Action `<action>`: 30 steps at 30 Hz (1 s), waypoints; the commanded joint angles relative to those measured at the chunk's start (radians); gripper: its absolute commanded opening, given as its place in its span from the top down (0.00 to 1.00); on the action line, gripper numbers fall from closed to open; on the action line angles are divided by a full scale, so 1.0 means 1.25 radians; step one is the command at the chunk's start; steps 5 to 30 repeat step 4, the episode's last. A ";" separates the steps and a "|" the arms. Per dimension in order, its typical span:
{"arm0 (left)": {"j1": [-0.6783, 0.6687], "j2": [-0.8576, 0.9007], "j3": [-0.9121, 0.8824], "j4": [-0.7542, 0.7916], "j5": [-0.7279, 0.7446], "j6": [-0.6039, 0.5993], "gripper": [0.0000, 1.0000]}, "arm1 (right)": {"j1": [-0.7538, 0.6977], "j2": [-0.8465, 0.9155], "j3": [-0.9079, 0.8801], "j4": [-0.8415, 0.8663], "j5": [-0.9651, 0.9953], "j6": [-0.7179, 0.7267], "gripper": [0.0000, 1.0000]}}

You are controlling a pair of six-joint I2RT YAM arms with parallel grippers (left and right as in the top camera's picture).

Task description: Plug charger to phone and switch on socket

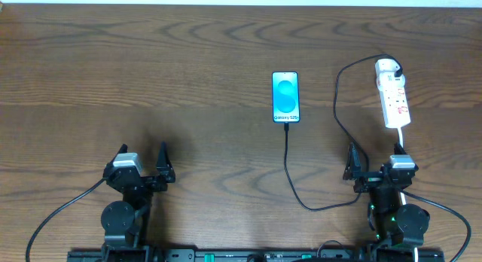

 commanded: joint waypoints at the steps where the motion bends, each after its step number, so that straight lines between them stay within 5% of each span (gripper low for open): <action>1: -0.001 -0.002 -0.019 -0.020 -0.010 0.010 0.09 | -0.001 -0.005 -0.002 -0.003 -0.004 -0.015 0.01; 30: -0.001 -0.002 -0.019 -0.020 -0.010 0.011 0.09 | -0.001 -0.005 -0.002 -0.003 -0.004 -0.015 0.01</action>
